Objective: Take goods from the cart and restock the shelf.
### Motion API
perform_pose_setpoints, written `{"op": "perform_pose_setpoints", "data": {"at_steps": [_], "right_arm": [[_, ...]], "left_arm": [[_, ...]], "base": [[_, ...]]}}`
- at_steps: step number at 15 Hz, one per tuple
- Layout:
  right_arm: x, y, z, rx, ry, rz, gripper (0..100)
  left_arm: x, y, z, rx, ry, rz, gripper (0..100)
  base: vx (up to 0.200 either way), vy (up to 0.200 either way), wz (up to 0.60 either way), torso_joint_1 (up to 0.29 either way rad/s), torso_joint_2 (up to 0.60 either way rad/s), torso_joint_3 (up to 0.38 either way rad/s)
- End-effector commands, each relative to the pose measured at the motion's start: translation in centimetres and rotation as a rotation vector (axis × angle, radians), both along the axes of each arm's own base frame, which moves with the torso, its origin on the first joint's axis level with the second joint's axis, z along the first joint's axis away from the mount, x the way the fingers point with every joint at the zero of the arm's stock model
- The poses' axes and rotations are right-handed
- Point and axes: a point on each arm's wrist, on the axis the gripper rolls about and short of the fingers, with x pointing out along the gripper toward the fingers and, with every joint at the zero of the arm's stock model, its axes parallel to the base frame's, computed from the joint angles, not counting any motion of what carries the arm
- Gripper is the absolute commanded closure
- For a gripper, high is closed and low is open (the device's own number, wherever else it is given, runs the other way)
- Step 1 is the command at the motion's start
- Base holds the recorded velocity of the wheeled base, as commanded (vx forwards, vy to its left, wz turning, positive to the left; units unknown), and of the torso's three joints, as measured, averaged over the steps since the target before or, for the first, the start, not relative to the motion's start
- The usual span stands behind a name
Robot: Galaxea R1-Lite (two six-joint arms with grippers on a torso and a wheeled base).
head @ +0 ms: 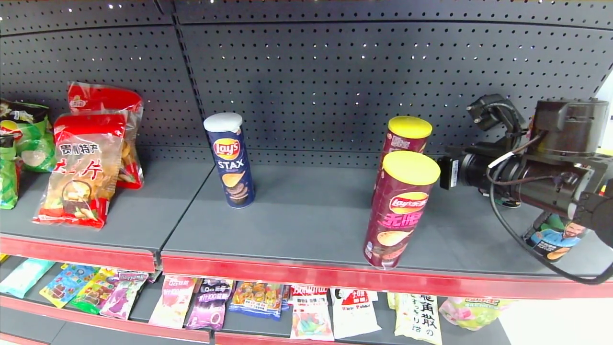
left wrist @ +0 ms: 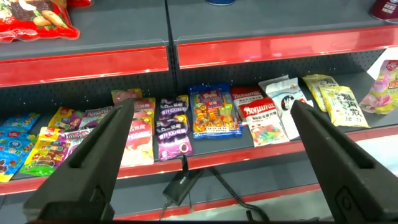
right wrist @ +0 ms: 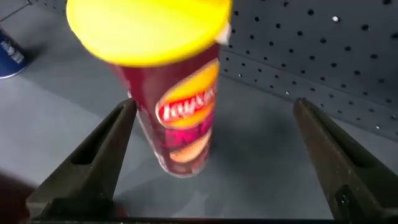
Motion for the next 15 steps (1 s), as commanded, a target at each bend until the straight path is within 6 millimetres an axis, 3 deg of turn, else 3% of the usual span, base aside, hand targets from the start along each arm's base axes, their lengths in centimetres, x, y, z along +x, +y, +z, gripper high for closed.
{"op": "perform_pose_setpoints", "data": {"at_steps": [1,9,15], "right_arm": [[-0.9,-0.2,0.4,0.003,-0.013,0.006,0],[-2.7,-1.0,-0.8,-0.024,0.028,-0.051,0],[-1.7,-1.2,-2.7,-0.059,0.093,-0.106,0]], "left_arm": [[0.0,0.0,0.0,0.003,0.005,0.000,0],[0.1,0.0,0.0,0.003,0.008,0.000,0],[0.1,0.0,0.0,0.002,0.007,0.000,0]], "base": [[0.000,0.000,0.00,0.000,0.00,0.000],[0.000,0.000,0.00,0.000,0.00,0.000],[0.000,0.000,0.00,0.000,0.00,0.000]]}}
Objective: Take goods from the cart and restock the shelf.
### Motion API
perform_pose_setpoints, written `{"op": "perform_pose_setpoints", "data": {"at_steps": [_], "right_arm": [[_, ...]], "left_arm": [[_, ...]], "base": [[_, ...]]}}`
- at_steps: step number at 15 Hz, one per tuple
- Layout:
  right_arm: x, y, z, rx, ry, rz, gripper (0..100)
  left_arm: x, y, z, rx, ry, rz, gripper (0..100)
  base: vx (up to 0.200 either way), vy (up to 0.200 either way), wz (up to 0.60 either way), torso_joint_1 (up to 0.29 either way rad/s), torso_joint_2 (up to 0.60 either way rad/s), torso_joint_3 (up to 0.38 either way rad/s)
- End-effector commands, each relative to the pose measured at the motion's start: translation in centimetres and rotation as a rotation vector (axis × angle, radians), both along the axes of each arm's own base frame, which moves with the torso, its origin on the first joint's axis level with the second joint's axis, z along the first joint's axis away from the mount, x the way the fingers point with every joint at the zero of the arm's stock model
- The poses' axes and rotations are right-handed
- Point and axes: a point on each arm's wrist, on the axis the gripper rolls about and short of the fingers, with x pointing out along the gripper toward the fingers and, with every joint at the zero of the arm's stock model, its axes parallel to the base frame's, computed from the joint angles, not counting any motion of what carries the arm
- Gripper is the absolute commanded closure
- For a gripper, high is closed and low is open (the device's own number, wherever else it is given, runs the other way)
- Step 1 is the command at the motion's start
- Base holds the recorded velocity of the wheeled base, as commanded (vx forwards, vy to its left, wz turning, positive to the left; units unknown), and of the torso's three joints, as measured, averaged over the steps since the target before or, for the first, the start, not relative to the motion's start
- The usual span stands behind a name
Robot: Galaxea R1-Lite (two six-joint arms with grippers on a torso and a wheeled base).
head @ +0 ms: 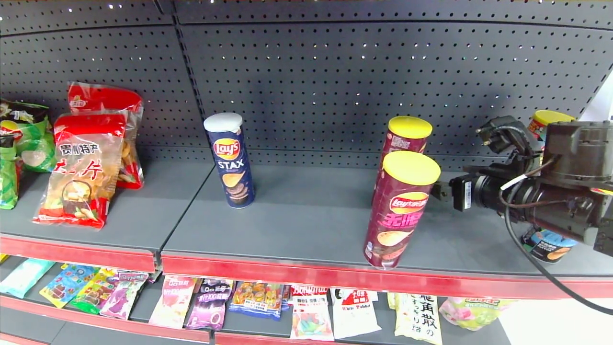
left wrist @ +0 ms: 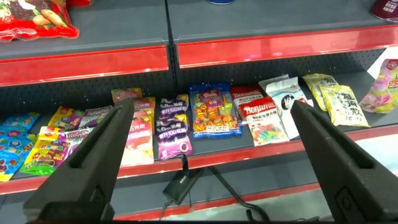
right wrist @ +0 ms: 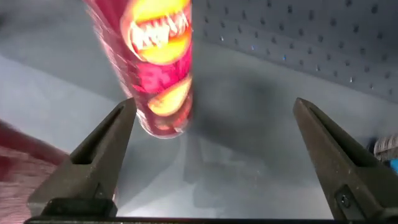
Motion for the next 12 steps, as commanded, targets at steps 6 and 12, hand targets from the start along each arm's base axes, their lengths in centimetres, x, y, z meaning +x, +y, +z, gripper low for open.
{"op": "perform_pose_setpoints", "data": {"at_steps": [6,12], "right_arm": [[2.3,-0.9,-3.1,-0.054,0.095,-0.104,0],[4.4,-0.4,-3.8,-0.062,0.108,-0.111,0]], "left_arm": [[0.0,0.0,0.0,0.001,0.004,0.000,0],[0.0,0.0,0.0,0.000,0.001,0.002,0]], "base": [[0.000,0.000,0.00,0.000,0.00,0.000],[0.000,0.000,0.00,0.000,0.00,0.000]]}}
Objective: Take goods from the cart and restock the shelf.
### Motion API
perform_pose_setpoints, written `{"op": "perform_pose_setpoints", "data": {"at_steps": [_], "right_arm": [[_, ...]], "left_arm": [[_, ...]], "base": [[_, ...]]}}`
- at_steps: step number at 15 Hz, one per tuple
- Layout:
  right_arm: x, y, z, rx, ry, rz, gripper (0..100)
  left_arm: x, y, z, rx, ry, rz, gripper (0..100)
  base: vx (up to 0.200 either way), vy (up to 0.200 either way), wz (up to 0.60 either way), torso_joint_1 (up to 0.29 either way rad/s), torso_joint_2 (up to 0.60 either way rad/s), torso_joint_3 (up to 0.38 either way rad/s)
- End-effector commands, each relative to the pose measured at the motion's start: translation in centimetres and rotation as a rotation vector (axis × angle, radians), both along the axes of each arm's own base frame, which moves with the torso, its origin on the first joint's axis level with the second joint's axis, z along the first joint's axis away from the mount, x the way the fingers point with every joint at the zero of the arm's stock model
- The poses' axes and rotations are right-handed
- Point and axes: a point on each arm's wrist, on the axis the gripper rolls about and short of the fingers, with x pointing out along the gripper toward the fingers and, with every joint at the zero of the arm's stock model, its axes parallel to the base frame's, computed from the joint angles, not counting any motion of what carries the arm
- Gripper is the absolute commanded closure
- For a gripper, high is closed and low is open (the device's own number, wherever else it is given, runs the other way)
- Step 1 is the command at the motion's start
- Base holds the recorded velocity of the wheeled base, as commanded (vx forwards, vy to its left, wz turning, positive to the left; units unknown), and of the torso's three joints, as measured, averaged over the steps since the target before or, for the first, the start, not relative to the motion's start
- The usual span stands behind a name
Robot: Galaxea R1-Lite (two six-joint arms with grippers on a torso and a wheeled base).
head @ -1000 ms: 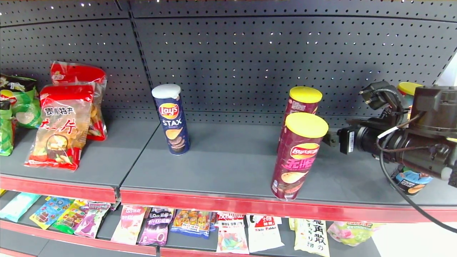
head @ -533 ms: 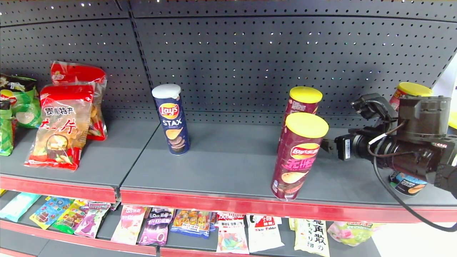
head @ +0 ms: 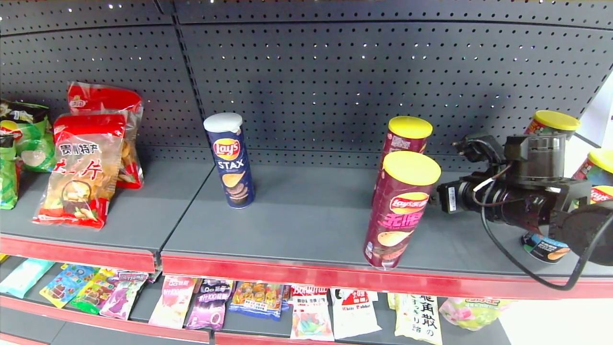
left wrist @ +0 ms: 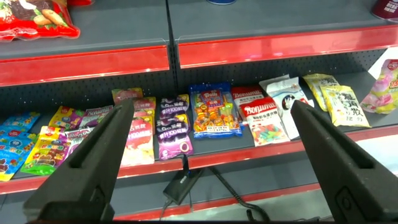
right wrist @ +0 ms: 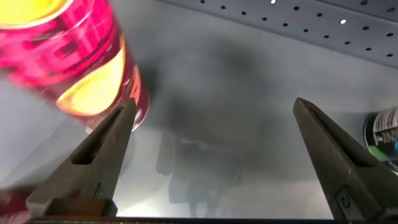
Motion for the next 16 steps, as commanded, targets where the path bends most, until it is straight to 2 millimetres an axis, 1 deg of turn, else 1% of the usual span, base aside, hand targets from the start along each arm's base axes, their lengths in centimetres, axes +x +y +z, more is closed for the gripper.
{"op": "perform_pose_setpoints", "data": {"at_steps": [1,16], "right_arm": [[0.77,0.30,-0.70,-0.005,0.017,0.002,0],[0.85,1.18,-0.80,-0.005,0.019,0.031,0]], "left_arm": [[-0.01,0.00,0.00,0.000,-0.001,0.000,0],[0.00,0.00,0.01,0.000,0.001,0.000,0]], "base": [[0.000,0.000,0.00,0.000,0.00,0.000],[0.000,0.000,0.00,0.000,0.00,0.000]]}}
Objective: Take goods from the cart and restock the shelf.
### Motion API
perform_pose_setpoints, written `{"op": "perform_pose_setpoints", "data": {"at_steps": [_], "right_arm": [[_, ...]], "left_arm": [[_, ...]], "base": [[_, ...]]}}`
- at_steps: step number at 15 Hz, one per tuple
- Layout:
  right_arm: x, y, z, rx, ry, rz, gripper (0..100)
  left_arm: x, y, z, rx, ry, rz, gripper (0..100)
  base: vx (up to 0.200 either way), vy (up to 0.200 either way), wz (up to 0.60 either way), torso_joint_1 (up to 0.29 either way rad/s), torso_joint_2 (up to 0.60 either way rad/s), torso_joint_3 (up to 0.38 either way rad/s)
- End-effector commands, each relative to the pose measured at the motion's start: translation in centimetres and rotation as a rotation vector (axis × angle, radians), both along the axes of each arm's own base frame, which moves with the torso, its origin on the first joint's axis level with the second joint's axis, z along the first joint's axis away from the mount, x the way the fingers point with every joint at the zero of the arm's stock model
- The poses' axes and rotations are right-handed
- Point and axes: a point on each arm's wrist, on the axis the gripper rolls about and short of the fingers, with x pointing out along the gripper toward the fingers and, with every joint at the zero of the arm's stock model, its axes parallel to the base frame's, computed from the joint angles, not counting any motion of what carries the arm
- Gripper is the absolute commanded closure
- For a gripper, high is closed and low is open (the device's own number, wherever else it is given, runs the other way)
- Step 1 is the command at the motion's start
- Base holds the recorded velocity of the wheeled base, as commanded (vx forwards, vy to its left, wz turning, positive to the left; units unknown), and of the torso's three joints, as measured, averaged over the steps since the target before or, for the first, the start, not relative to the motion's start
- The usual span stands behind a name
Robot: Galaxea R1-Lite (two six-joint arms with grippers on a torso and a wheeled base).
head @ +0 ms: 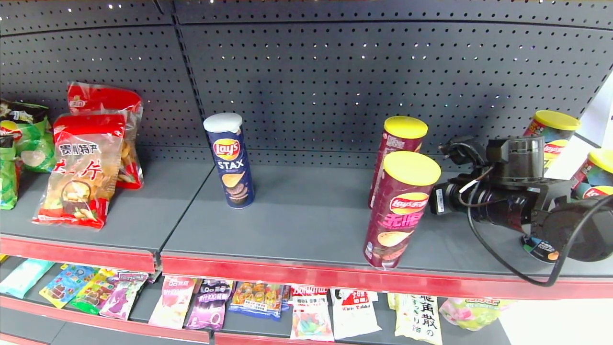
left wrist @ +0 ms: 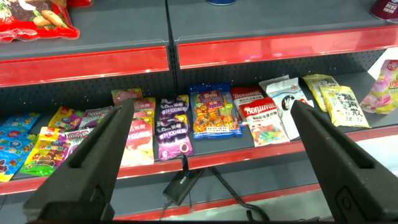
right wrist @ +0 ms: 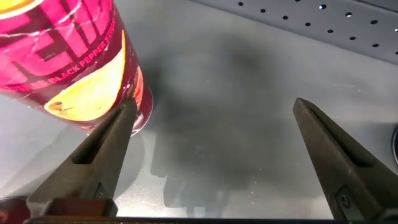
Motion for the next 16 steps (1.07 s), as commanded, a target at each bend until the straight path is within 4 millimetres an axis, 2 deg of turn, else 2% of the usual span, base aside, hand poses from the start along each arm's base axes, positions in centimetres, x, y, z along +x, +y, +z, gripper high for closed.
{"op": "perform_pose_setpoints", "data": {"at_steps": [1,2,4,7,8,10,12,16], "right_arm": [[0.0,0.0,0.0,0.000,-0.002,-0.003,0],[0.0,-0.2,0.1,0.001,-0.007,-0.009,0],[-0.9,-0.7,1.6,0.001,-0.051,-0.046,0],[-3.3,-1.4,4.7,0.023,-0.152,-0.075,0],[-4.0,-1.6,5.1,0.027,-0.165,-0.075,0],[-6.7,-2.1,5.4,0.031,-0.179,-0.070,0],[-8.5,-2.5,4.8,0.028,-0.165,-0.061,0],[-11.0,-3.1,4.3,0.033,-0.166,-0.055,0]], "left_arm": [[0.0,0.0,0.0,0.001,0.002,0.000,0],[0.0,0.0,0.0,0.001,0.002,0.000,0],[0.0,0.0,0.0,0.001,0.004,-0.001,0],[0.2,-0.1,0.1,0.007,0.018,-0.006,0],[0.2,-0.1,0.1,0.010,0.025,-0.006,0],[0.4,-0.1,0.2,0.017,0.049,-0.008,0],[0.5,-0.2,0.2,0.019,0.054,-0.008,0],[0.6,-0.2,0.2,0.023,0.065,-0.009,0]], "base": [[0.000,0.000,0.00,0.000,0.00,0.000],[0.000,0.000,0.00,0.000,0.00,0.000],[0.000,0.000,0.00,0.000,0.00,0.000],[0.000,0.000,0.00,0.000,0.00,0.000],[0.000,0.000,0.00,0.000,0.00,0.000],[0.000,0.000,0.00,0.000,0.00,0.000],[0.000,0.000,0.00,0.000,0.00,0.000],[0.000,0.000,0.00,0.000,0.00,0.000]]}}
